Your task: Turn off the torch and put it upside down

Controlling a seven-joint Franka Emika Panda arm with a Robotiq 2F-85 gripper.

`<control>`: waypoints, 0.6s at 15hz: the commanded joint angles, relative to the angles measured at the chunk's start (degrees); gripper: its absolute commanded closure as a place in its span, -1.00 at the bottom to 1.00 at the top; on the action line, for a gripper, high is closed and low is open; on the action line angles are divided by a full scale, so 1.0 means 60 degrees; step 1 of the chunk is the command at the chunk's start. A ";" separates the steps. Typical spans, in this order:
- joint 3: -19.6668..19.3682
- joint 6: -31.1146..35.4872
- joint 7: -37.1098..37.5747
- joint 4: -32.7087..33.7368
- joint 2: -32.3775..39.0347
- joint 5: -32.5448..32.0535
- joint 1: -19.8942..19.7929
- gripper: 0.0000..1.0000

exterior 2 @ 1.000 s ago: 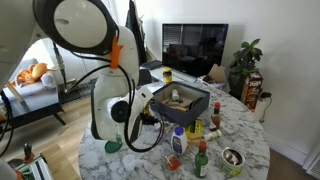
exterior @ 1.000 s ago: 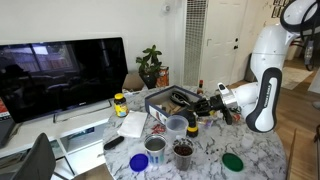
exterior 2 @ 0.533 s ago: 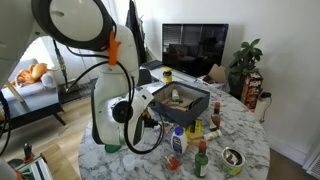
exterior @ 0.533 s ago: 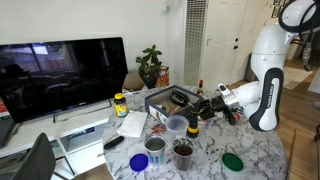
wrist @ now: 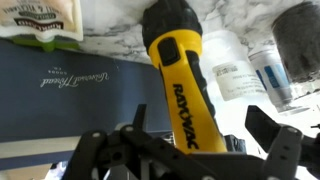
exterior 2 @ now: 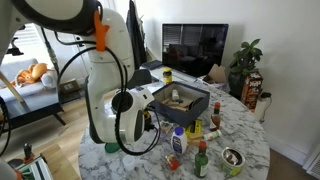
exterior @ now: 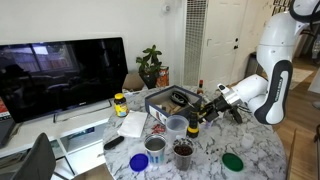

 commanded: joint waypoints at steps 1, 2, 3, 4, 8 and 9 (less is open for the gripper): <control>0.0095 -0.1765 0.2139 -0.0547 -0.1082 -0.1465 -0.0367 -1.00; 0.0151 -0.2227 0.2823 -0.0619 -0.1327 -0.1909 -0.0438 -1.00; 0.0180 -0.2736 0.3520 -0.0693 -0.1596 -0.2432 -0.0486 -1.00; 0.0125 -0.3298 0.4028 -0.0847 -0.1961 -0.2840 -0.0461 -1.00; 0.0264 -0.4906 0.6712 -0.1362 -0.2843 -0.5879 -0.0503 -1.00; 0.0171 -0.5031 0.7319 -0.1505 -0.2975 -0.6680 -0.0362 -1.00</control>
